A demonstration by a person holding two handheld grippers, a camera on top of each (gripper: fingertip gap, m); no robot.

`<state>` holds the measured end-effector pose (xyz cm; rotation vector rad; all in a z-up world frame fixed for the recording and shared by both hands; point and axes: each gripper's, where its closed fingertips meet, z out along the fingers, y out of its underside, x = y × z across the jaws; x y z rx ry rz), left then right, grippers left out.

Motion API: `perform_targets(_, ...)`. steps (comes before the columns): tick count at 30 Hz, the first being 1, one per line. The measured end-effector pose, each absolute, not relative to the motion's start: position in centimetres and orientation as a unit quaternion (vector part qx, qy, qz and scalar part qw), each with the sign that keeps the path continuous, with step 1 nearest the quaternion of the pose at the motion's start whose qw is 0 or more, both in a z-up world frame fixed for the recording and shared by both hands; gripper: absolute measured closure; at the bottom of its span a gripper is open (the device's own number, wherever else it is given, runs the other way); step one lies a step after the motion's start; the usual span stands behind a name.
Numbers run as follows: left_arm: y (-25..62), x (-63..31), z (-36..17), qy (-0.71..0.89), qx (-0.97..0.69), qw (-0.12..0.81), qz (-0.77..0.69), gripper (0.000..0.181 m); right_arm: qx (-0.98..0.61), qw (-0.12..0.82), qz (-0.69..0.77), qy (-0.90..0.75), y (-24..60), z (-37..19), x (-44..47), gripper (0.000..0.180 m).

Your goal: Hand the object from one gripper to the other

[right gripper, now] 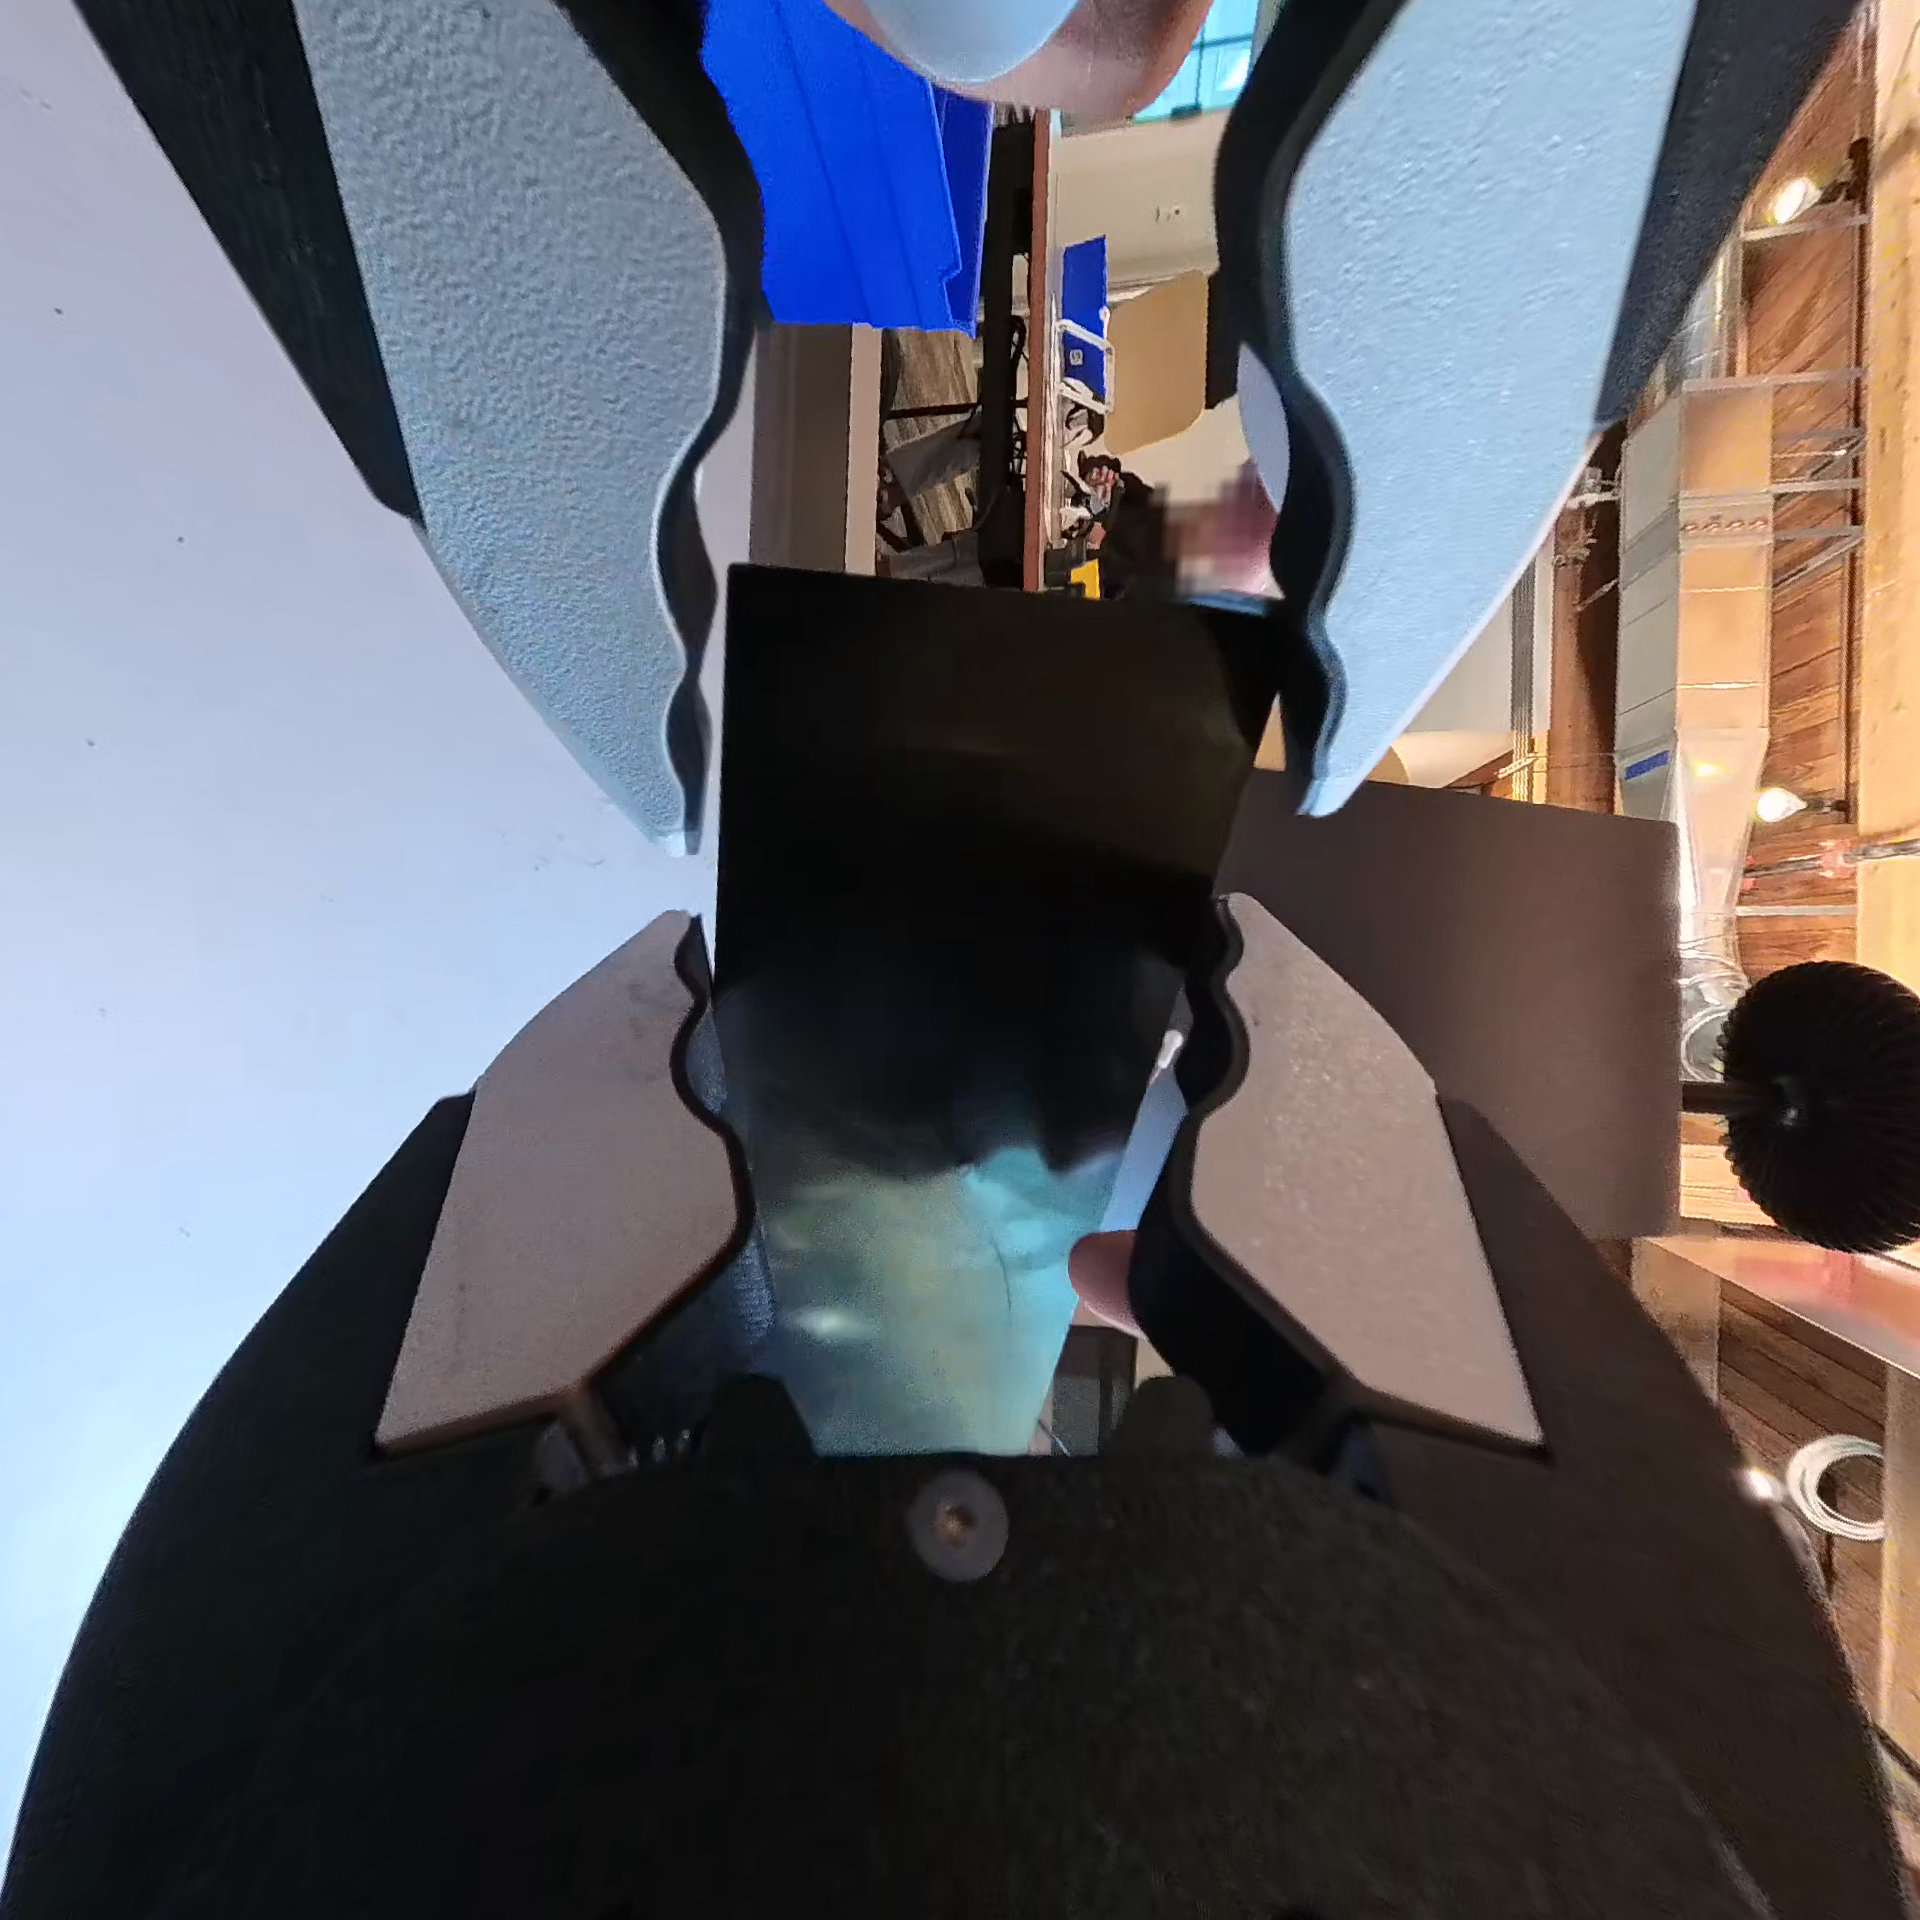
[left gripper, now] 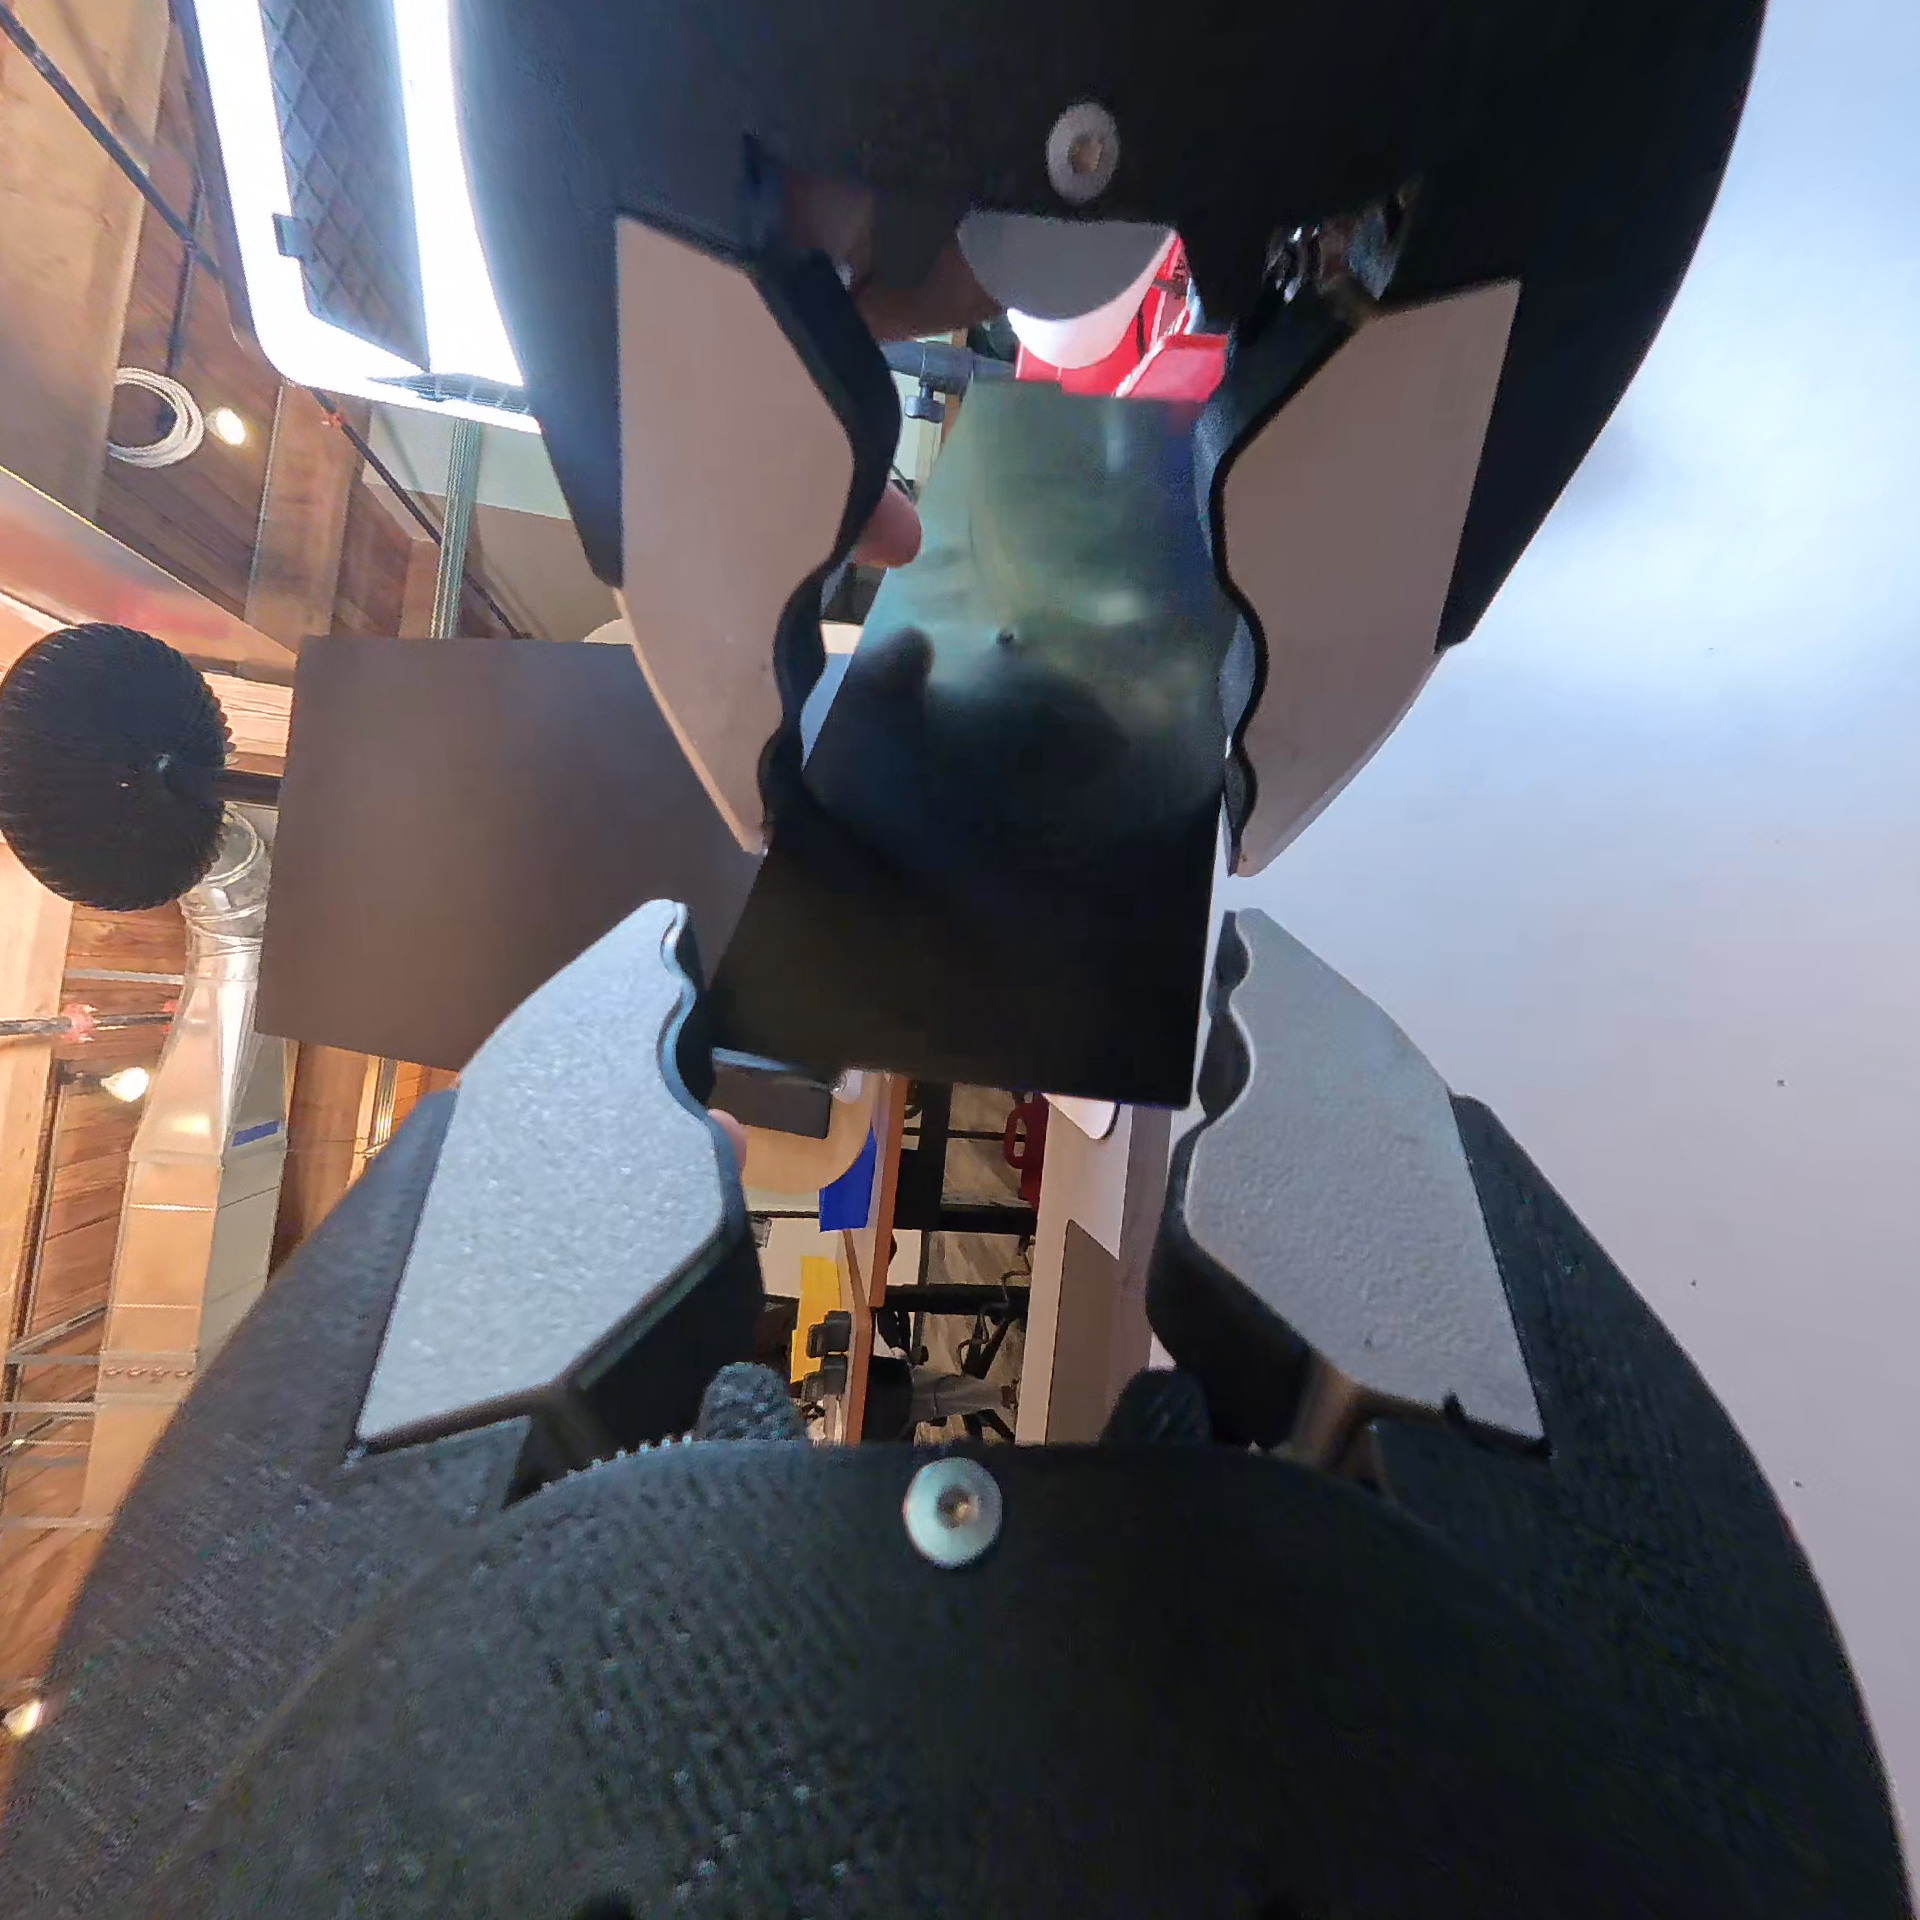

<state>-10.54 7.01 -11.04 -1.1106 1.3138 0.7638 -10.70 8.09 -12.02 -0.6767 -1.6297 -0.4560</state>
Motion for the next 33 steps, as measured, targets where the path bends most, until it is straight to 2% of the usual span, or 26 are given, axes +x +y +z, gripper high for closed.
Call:
perform_targets(1, 6.9, -10.5, -11.0, 0.564, -0.474, 0.59, 0.33, 0.087, -0.289, 0.615, -0.197, -0.707, 8.0, -12.0, -10.7, 0.092)
perform_targets(7, 6.2, -10.7, -10.7, 0.569, -0.45, 0.605, 0.328, 0.09, -0.262, 0.629, -0.176, -0.71, 6.8, -11.6, -10.7, 0.092)
perform_targets(18, 5.1, -11.6, -10.1, 0.571, -0.442, 0.612, 0.322, 0.091, -0.313, 0.606, -0.184, -0.708, 7.9, -11.3, -7.8, 0.09)
perform_targets(19, 4.3, -11.1, -9.9, 0.58, -0.415, 0.626, 0.315, 0.146, -0.311, 0.605, -0.19, -0.708, 8.0, -11.4, -8.0, 0.09)
perform_targets(20, 3.5, -10.5, -9.4, 0.588, -0.38, 0.645, 0.305, 0.167, -0.31, 0.605, -0.194, -0.707, 8.1, -11.5, -8.1, 0.09)
perform_targets(21, 3.5, -10.5, -9.4, 0.588, -0.383, 0.643, 0.305, 0.174, -0.309, 0.608, -0.19, -0.706, 8.1, -11.5, -8.2, 0.089)
perform_targets(22, 3.9, -10.8, -9.4, 0.578, -0.406, 0.639, 0.305, 0.159, -0.311, 0.61, -0.18, -0.707, 8.1, -11.6, -8.4, 0.089)
perform_targets(23, 4.1, -11.1, -9.4, 0.57, -0.416, 0.643, 0.296, 0.163, -0.318, 0.608, -0.176, -0.706, 8.4, -11.8, -8.6, 0.089)
perform_targets(24, 4.0, -11.4, -9.3, 0.565, -0.418, 0.651, 0.286, 0.18, -0.333, 0.605, -0.171, -0.703, 8.9, -12.1, -8.6, 0.089)
perform_targets(27, 3.7, -12.6, -8.6, 0.541, -0.449, 0.663, 0.254, 0.181, -0.375, 0.618, -0.112, -0.682, 9.6, -12.6, -7.6, 0.104)
perform_targets(33, 4.8, -15.0, -9.3, 0.511, -0.507, 0.66, 0.215, 0.17, -0.429, 0.614, -0.081, -0.657, 10.8, -13.6, -6.0, 0.102)
